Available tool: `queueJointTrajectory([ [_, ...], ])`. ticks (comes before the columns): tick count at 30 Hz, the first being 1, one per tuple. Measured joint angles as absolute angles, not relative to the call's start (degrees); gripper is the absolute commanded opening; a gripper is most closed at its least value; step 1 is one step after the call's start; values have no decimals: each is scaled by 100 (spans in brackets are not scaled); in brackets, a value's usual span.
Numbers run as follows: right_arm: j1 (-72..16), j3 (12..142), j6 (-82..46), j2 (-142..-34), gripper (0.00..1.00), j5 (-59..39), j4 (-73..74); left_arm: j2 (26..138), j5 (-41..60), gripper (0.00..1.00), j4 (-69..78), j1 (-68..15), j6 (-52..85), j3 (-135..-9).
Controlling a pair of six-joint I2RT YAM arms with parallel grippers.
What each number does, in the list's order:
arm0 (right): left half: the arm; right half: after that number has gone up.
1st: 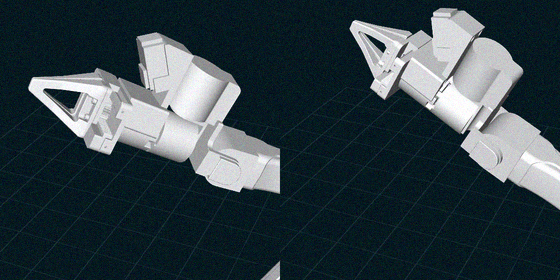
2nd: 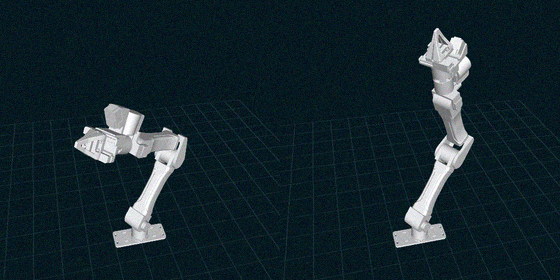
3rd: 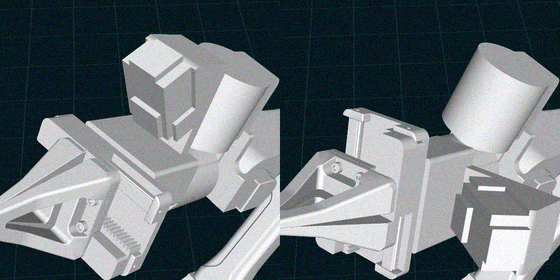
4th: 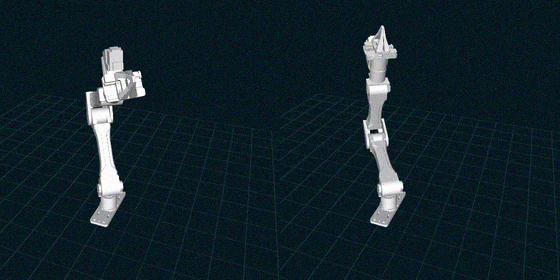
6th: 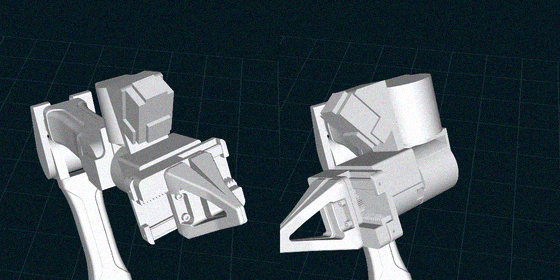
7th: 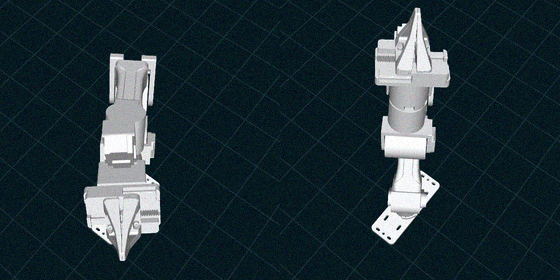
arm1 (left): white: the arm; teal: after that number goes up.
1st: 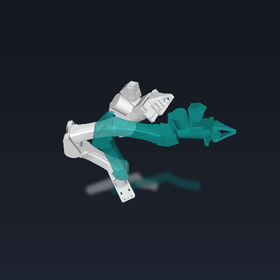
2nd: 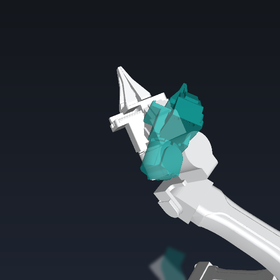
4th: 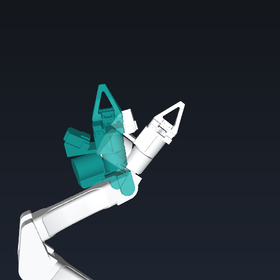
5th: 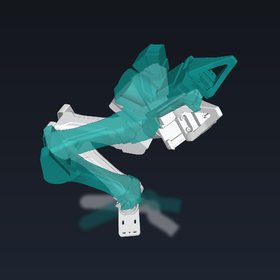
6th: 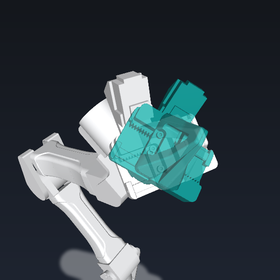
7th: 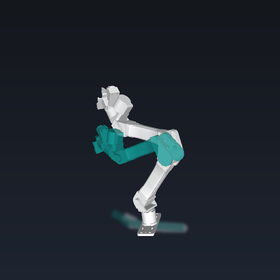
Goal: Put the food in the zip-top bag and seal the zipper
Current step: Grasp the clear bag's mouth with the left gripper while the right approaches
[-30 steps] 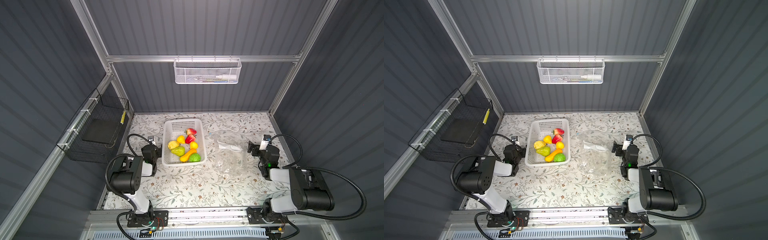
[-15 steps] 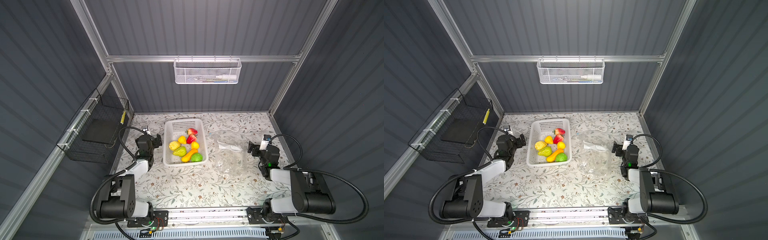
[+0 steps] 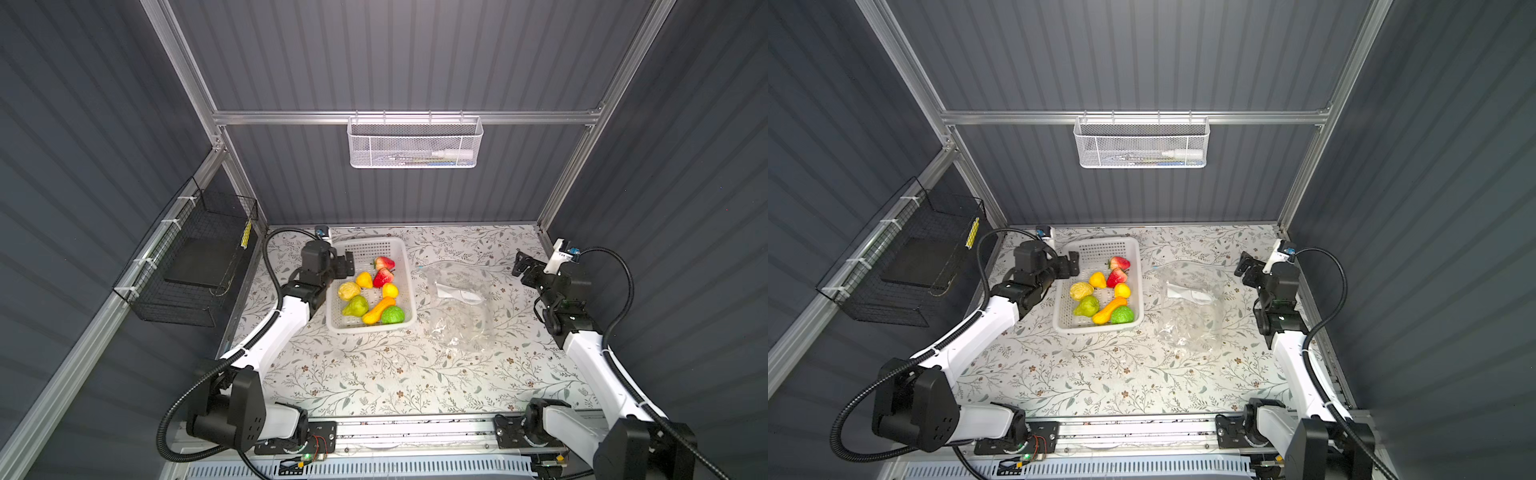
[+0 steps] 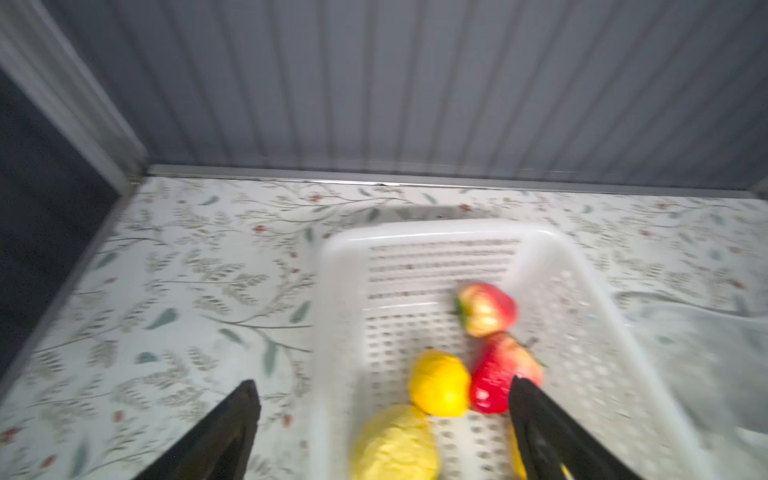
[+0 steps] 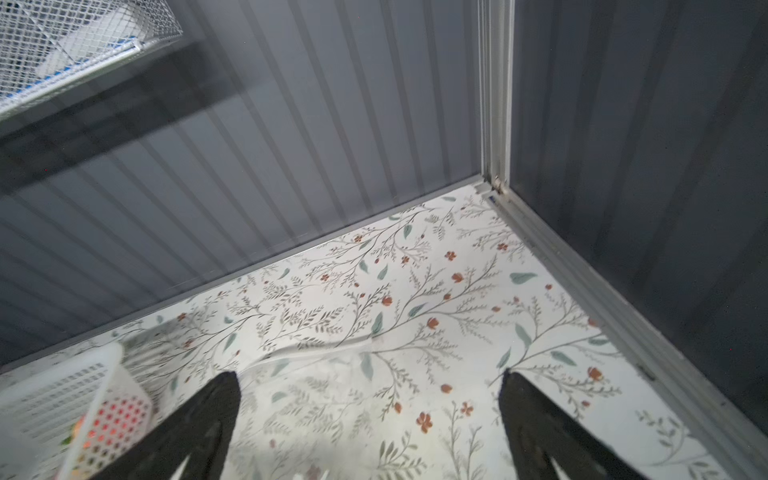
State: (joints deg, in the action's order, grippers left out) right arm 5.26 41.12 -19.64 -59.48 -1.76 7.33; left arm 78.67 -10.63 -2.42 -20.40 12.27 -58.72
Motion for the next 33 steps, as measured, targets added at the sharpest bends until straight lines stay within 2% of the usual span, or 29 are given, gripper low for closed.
queueJointTrajectory([
  [10, 569, 4021, -3124, -5822, 99, -1581, -705, 9417, -982, 89, -716, -3745, 2335, -7402],
  [17, 574, 3736, -3435, -5728, 99, -2012, -1105, 10674, -1061, 89, -838, -4901, 2788, -8683],
  [24, 576, 3728, -3446, -5631, 99, -2093, -1269, 11631, -1398, 91, -1179, -5297, 3496, -9264],
  [33, 596, 3728, -3378, -5581, 99, -2130, -1389, 11830, -1861, 92, -1542, -5299, 4036, -9255],
])
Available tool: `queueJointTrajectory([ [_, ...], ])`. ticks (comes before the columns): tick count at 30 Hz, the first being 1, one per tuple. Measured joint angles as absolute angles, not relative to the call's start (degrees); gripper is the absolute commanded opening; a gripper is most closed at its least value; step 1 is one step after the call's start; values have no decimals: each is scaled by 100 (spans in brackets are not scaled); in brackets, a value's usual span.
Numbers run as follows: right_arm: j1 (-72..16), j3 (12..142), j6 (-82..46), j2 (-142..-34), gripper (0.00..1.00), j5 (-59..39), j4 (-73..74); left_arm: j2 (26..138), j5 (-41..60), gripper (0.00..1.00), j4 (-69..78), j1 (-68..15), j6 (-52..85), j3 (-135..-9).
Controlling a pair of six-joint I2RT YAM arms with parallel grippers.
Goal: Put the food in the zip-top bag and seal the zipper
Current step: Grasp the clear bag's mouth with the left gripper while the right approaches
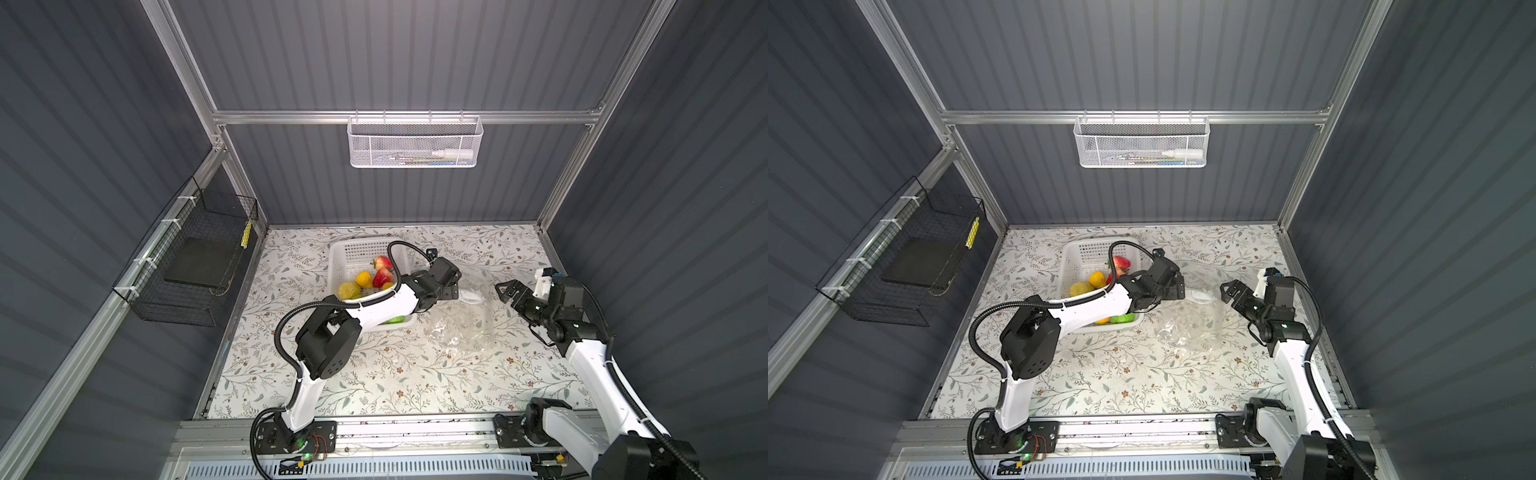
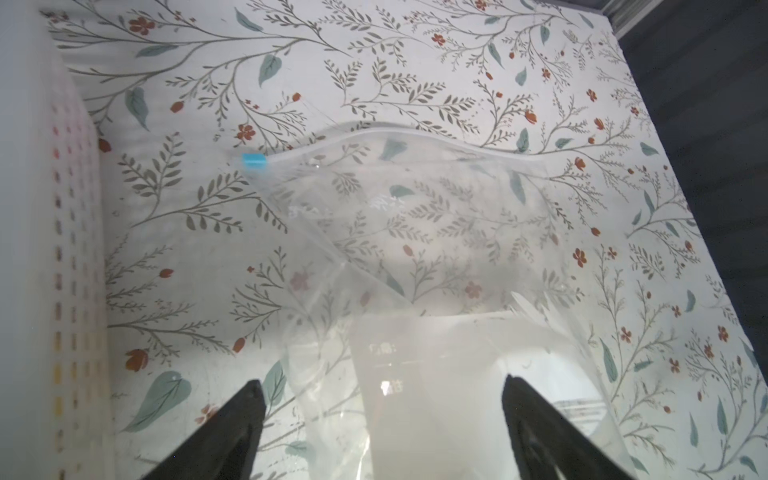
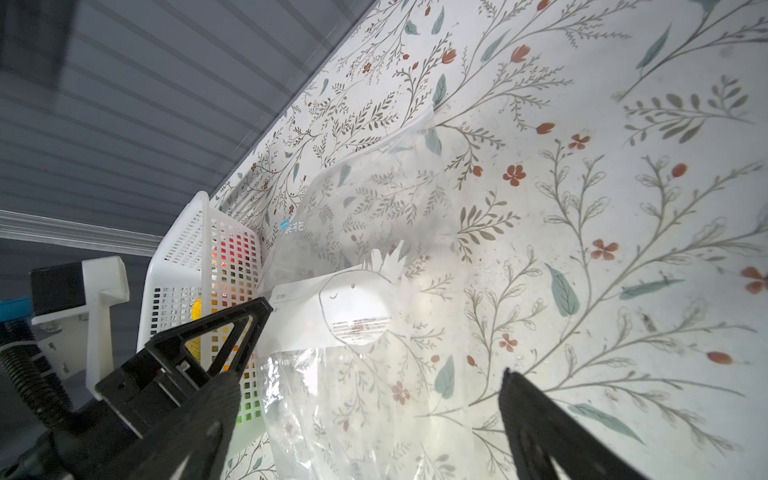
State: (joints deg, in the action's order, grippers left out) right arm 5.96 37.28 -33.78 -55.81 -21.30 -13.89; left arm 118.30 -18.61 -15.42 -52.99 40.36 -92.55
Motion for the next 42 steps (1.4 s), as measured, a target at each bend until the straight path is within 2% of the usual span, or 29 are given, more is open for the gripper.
queueJointTrajectory([
  [6, 596, 3728, -3332, -5625, 99, -2237, -1391, 11861, -1997, 88, -1549, -5288, 4080, -9251],
  [17, 596, 3730, -3181, -5636, 99, -2322, -1535, 12584, -1680, 72, -1546, -5087, 4032, -9629],
  [19, 596, 3730, -3155, -5623, 99, -2342, -1553, 12619, -1645, 62, -1542, -5072, 3977, -9725],
  [21, 596, 3730, -3138, -5621, 99, -2366, -1555, 12621, -1629, 45, -1516, -5037, 3885, -9813],
  [24, 596, 3732, -3079, -5627, 99, -2434, -1553, 12623, -1533, 14, -1382, -5019, 3673, -9922],
  [26, 596, 3769, -3030, -5675, 98, -2541, -1544, 12623, -1450, 0, -1306, -5022, 3448, -9953],
  [30, 593, 3962, -2897, -5857, 94, -2749, -1509, 12623, -1240, 0, -1260, -5022, 2864, -9981],
  [37, 591, 4587, -2692, -6084, 96, -2867, -1459, 12560, -714, 0, -1146, -5022, 1754, -9981],
  [42, 591, 4797, -2517, -6420, 96, -3013, -1424, 11926, -353, 0, -926, -5022, 1160, -9537],
])
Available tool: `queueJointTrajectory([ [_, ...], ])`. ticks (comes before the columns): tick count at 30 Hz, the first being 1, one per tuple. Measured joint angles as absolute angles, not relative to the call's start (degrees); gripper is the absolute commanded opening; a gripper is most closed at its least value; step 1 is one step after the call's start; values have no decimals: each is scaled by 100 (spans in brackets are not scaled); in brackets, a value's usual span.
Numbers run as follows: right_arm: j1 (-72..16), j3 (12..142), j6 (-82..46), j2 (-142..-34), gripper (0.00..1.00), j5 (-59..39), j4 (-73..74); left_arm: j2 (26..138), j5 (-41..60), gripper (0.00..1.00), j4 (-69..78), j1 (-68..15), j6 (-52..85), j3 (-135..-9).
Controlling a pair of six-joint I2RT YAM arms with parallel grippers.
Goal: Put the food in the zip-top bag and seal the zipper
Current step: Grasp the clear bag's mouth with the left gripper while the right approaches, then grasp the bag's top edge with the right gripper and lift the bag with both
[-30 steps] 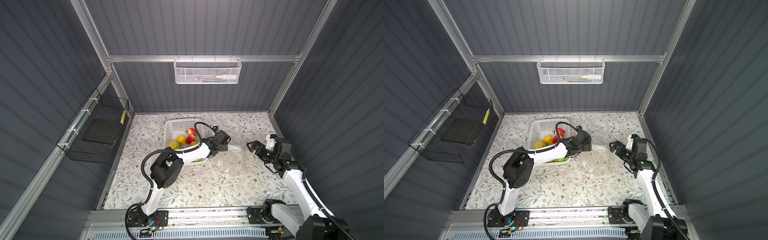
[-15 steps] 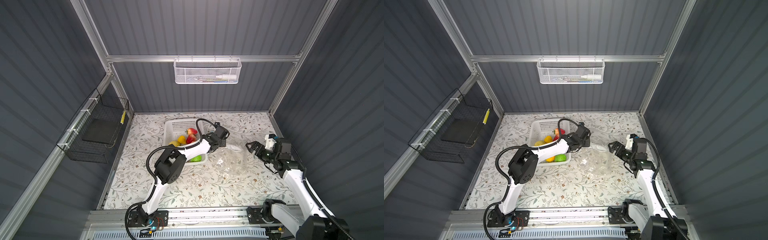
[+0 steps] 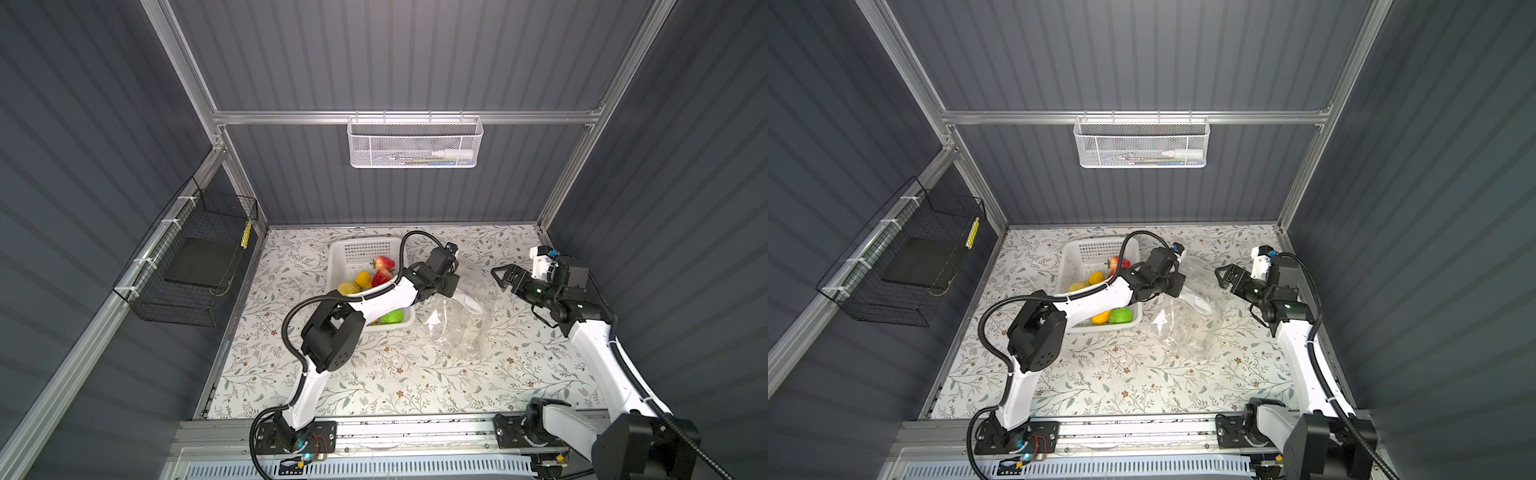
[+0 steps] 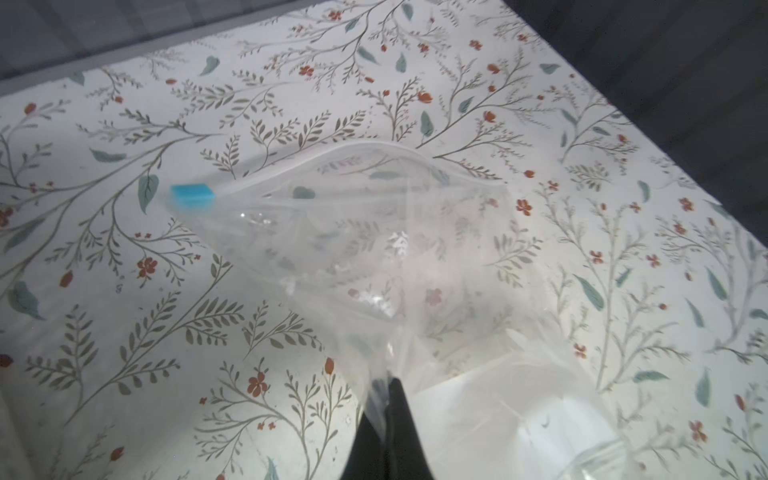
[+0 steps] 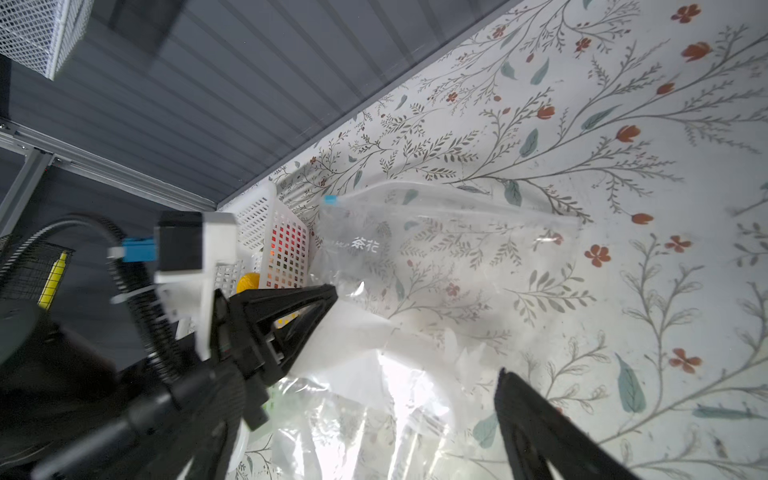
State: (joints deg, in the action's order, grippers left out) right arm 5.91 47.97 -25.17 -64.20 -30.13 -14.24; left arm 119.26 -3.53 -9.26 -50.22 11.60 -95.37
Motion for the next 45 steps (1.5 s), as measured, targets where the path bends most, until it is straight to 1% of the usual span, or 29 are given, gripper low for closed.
queueJointTrajectory([
  [5, 591, 4803, -2185, -6788, 94, -3334, -1433, 11078, 167, 0, -587, -5022, 377, -8960],
  [9, 591, 4836, -1881, -6810, 90, -3730, -1310, 10735, 443, 0, -554, -5022, -185, -8792],
  [15, 591, 5365, -1197, -7070, 87, -4303, -1179, 10617, 762, 0, -620, -5022, -565, -8591],
  [17, 591, 5706, -952, -7297, 84, -4534, -1210, 10617, 873, 0, -650, -5022, -589, -8521],
  [21, 591, 6447, -565, -7940, 84, -4978, -1297, 10617, 1081, 0, -661, -5022, -589, -8433],
  [23, 591, 6622, -456, -8232, 83, -5122, -1293, 10617, 1164, 0, -652, -5022, -589, -8403],
  [28, 591, 6667, -408, -8973, 78, -5457, -1273, 10560, 1264, 0, -631, -5022, -587, -8213],
  [31, 591, 6663, -521, -9321, 76, -5682, -1199, 10530, 1295, 0, -607, -5022, -587, -8123],
  [37, 591, 6554, -707, -9415, 75, -6066, -880, 10468, 1317, 0, -587, -5022, -585, -7902],
  [45, 591, 6482, -731, -9701, 76, -6219, -727, 10346, 1317, 0, -528, -5022, -582, -7743],
])
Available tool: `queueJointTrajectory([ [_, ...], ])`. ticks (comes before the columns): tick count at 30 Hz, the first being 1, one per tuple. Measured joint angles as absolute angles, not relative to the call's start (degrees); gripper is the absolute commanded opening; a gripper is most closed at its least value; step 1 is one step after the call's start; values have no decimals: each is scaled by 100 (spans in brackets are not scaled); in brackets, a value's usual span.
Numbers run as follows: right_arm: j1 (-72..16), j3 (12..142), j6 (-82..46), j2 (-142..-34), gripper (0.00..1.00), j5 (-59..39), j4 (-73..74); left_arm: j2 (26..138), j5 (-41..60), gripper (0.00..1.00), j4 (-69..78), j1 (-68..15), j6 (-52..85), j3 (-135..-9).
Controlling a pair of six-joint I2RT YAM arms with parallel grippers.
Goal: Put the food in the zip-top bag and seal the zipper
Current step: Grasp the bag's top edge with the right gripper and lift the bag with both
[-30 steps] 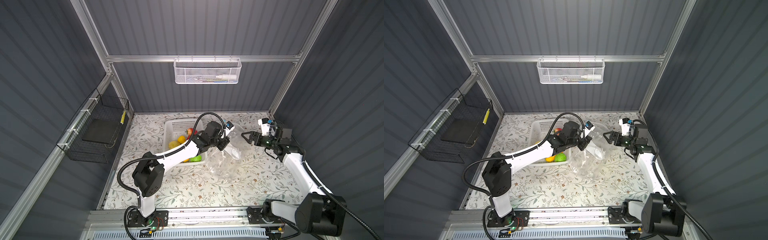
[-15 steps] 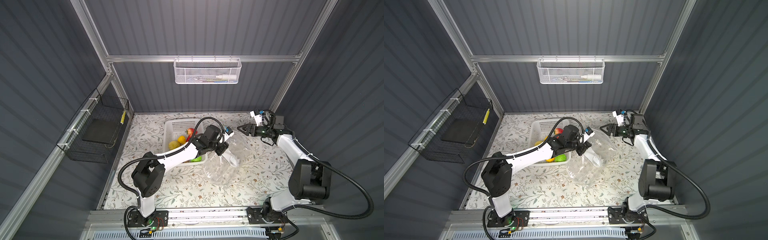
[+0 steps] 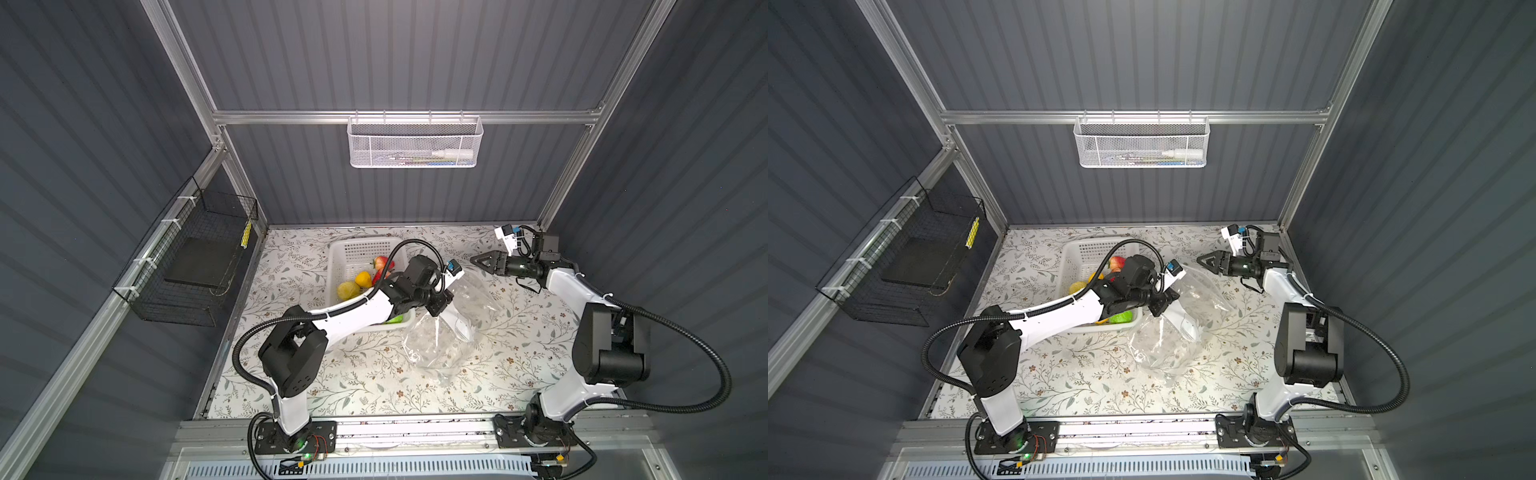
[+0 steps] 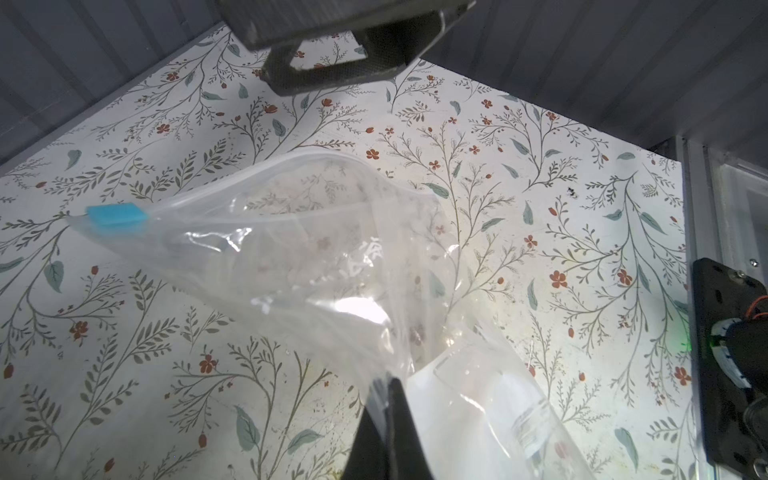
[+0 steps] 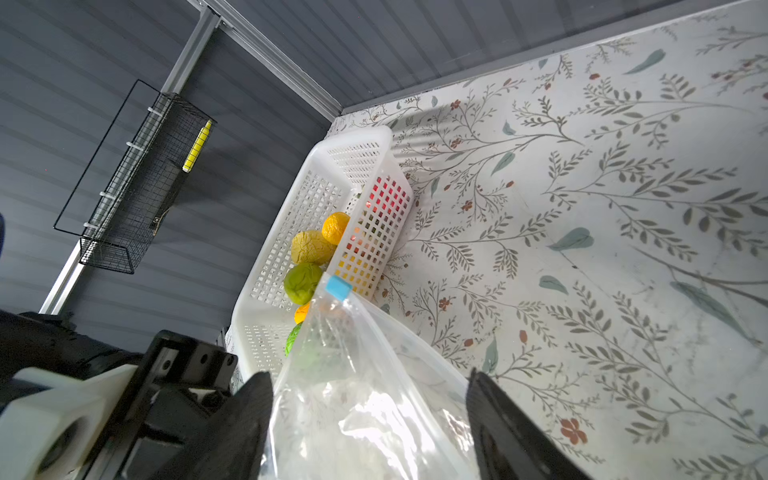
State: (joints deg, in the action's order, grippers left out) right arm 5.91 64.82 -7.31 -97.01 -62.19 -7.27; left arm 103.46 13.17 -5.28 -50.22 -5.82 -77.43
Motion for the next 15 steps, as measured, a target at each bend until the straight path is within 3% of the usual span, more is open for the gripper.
queueJointTrajectory([
  [7, 591, 6062, -773, -9874, 75, -6292, -642, 10307, 1315, 0, -434, -5022, -567, -7714],
  [15, 591, 5336, -1000, -9384, 67, -6396, -403, 10307, 1205, 0, -414, -5022, -537, -7714],
])
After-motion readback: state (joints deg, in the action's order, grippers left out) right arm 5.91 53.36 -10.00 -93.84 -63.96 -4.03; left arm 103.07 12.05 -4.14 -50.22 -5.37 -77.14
